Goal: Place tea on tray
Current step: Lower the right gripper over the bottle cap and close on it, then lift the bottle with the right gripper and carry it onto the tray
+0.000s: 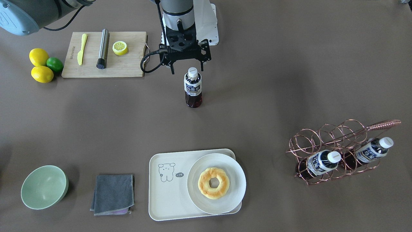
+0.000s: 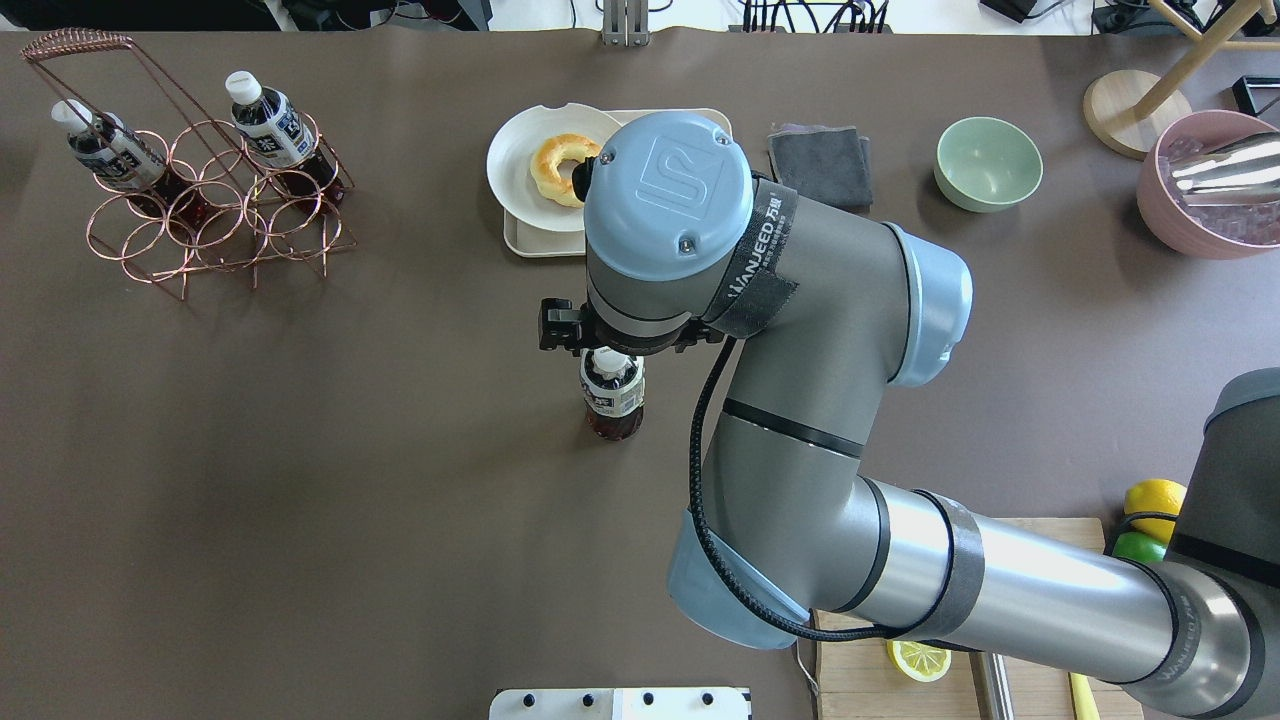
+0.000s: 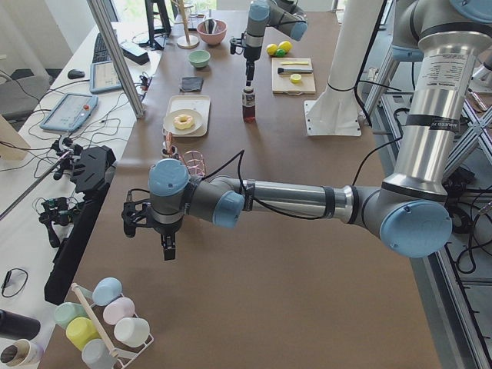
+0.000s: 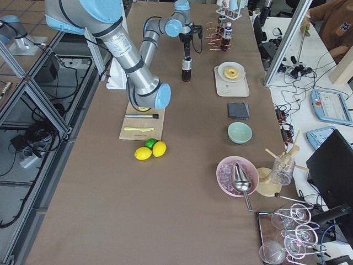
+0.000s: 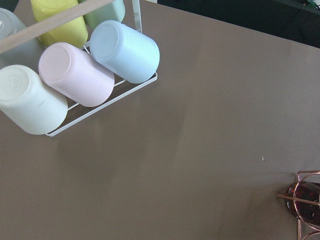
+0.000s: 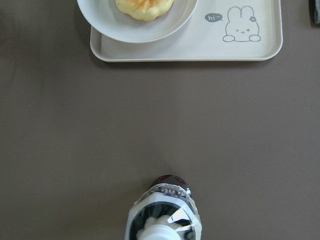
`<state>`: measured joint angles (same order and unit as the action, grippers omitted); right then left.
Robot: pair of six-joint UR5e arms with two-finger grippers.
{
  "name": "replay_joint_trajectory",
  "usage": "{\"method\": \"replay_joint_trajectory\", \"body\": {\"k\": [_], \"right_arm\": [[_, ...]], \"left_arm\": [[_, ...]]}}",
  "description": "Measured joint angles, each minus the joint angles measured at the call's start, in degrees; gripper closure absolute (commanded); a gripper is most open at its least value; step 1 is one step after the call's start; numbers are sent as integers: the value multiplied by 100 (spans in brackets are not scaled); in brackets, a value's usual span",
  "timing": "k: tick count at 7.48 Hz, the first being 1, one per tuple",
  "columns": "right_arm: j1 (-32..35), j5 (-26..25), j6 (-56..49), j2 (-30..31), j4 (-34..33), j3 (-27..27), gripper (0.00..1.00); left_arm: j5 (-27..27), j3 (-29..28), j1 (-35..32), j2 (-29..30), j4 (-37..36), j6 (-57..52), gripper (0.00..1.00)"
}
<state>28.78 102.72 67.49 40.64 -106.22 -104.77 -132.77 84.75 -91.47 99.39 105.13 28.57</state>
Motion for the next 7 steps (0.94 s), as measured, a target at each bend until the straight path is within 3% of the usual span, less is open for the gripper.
{"method": "replay_joint_trajectory", "body": {"k": [1, 2, 7], "right_arm": [[-32, -5, 3, -1, 25, 12, 28], [-77, -15, 15, 2, 30, 12, 39], [-119, -195, -7, -5, 40, 17, 40]], "left_arm": [[2, -13, -1, 2, 4, -1, 3], [4, -17, 1, 8, 6, -1, 3], [13, -20, 6, 19, -16, -1, 3]]}}
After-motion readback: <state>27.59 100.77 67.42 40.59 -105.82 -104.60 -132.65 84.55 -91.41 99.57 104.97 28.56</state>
